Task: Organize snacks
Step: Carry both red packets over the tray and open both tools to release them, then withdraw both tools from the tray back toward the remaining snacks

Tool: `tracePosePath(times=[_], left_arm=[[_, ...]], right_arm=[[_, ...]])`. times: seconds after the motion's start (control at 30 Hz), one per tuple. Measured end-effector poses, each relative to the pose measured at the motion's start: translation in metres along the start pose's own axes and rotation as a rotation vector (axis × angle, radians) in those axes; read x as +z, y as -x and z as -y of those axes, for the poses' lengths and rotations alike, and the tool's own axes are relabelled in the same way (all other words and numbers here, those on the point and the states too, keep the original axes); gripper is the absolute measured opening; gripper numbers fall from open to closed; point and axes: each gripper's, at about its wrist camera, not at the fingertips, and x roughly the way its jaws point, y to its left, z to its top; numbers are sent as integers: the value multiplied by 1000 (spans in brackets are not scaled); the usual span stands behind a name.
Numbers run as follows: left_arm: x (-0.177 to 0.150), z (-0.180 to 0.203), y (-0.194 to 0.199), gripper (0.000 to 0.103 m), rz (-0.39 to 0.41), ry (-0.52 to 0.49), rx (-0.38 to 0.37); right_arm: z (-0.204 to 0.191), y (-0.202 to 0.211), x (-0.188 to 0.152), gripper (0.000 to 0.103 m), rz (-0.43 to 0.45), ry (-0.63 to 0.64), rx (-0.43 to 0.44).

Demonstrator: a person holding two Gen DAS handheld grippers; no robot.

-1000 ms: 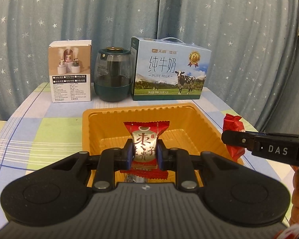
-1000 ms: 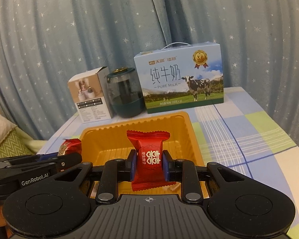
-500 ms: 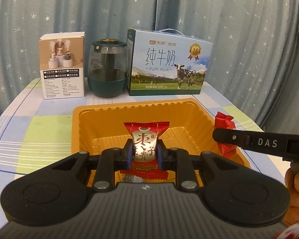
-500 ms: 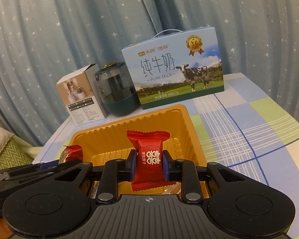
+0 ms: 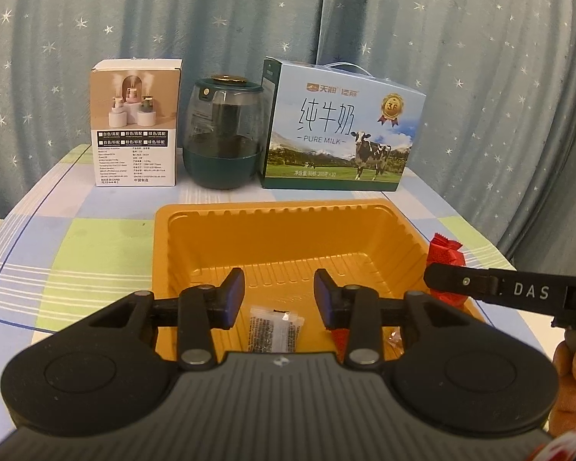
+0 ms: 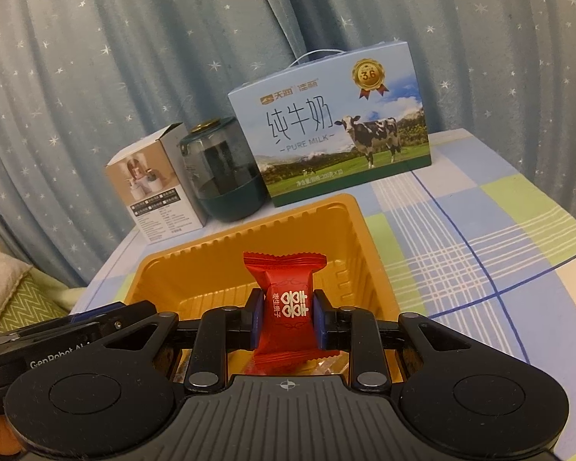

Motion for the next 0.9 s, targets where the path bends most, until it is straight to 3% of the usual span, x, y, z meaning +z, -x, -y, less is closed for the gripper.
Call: tracePosePath(times=[0.2,0.33,0.37,0.43,0.9], left_arm=[[0,0,1,37,2,2,3],[1,1,1,52,4,0,10],[1,1,1,53,2,-3,9],[1,2,1,57,-4,-7,8],[-3,6,5,61,0,-30,20]], right_arm=[[0,0,0,27,0,-12,16],[1,0,0,29,4,-19,29],[2,0,0,32,10,-24,27],[4,2,-1,66,28,-42,24],[15,20,5,68,94,-82,-17]])
